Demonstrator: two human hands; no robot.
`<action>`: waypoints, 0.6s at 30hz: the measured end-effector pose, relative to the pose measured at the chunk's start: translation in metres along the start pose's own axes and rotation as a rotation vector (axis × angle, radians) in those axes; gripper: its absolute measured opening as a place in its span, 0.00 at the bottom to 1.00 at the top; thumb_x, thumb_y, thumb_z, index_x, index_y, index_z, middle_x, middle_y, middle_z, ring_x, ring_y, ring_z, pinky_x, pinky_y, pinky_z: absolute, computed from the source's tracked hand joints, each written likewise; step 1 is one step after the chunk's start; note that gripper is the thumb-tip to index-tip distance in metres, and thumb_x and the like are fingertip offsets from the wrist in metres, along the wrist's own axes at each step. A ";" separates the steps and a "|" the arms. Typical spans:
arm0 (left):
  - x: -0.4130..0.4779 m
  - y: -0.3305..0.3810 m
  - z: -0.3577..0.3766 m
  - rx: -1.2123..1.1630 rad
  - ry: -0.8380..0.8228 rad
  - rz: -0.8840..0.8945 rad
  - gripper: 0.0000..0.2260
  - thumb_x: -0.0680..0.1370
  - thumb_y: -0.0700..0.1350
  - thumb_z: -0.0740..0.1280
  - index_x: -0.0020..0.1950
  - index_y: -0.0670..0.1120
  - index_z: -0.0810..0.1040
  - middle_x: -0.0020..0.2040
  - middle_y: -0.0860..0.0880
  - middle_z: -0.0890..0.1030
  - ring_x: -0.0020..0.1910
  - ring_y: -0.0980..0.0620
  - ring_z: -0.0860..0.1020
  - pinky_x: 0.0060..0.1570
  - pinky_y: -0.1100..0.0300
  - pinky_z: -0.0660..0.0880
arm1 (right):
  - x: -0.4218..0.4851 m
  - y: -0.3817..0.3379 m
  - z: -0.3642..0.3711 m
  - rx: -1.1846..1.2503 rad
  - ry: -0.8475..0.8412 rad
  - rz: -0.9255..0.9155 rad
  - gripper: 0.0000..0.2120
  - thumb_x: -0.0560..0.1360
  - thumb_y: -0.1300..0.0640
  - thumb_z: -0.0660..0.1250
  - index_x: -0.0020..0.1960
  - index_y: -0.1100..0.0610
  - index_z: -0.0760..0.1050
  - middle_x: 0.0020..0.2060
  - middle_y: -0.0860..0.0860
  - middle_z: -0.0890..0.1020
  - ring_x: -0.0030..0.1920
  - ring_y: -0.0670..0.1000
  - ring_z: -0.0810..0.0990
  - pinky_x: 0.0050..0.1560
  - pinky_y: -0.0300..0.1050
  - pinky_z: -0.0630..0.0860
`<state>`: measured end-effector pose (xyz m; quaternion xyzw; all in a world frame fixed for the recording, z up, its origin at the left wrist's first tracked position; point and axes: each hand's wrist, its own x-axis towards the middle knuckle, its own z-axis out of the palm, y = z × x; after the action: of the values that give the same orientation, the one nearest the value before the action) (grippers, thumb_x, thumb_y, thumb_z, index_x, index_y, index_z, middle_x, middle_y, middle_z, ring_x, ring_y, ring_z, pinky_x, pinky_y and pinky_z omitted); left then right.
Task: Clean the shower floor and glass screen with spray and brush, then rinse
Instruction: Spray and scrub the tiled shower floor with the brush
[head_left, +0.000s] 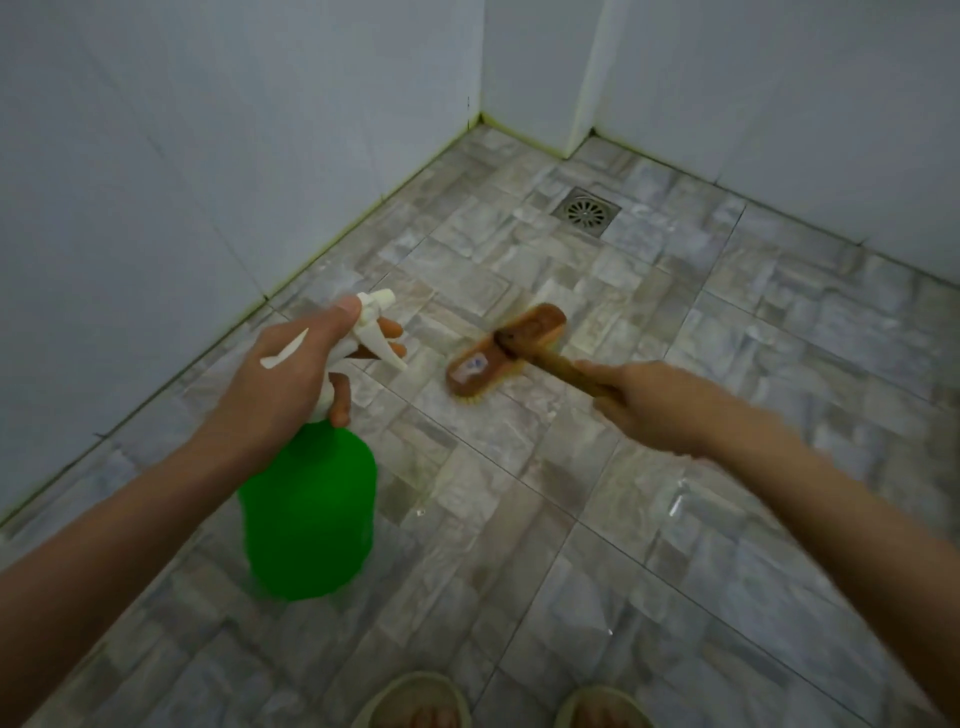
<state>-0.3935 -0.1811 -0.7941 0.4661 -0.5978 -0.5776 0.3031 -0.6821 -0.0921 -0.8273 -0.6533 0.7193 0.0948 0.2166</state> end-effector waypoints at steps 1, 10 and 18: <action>0.000 -0.001 -0.001 0.001 -0.010 -0.002 0.15 0.78 0.59 0.60 0.46 0.58 0.86 0.51 0.52 0.86 0.20 0.50 0.69 0.24 0.63 0.70 | -0.010 0.012 -0.012 0.017 -0.091 -0.039 0.22 0.81 0.49 0.55 0.72 0.35 0.59 0.40 0.47 0.79 0.38 0.50 0.81 0.44 0.48 0.80; -0.016 -0.010 -0.032 0.064 -0.022 -0.041 0.20 0.74 0.64 0.64 0.52 0.50 0.84 0.53 0.50 0.86 0.20 0.50 0.69 0.24 0.64 0.70 | -0.024 -0.056 0.030 0.129 -0.310 -0.332 0.27 0.78 0.54 0.62 0.68 0.27 0.60 0.41 0.45 0.81 0.36 0.41 0.77 0.46 0.42 0.77; -0.032 -0.018 -0.064 0.072 0.108 -0.078 0.15 0.81 0.56 0.60 0.50 0.50 0.84 0.51 0.50 0.86 0.20 0.49 0.68 0.24 0.63 0.70 | -0.027 -0.088 0.000 -0.050 -0.164 -0.228 0.21 0.80 0.49 0.57 0.70 0.32 0.62 0.36 0.44 0.74 0.40 0.48 0.78 0.41 0.43 0.76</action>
<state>-0.3199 -0.1768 -0.7967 0.5303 -0.5823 -0.5410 0.2951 -0.5948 -0.0790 -0.8027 -0.7259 0.6179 0.1406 0.2675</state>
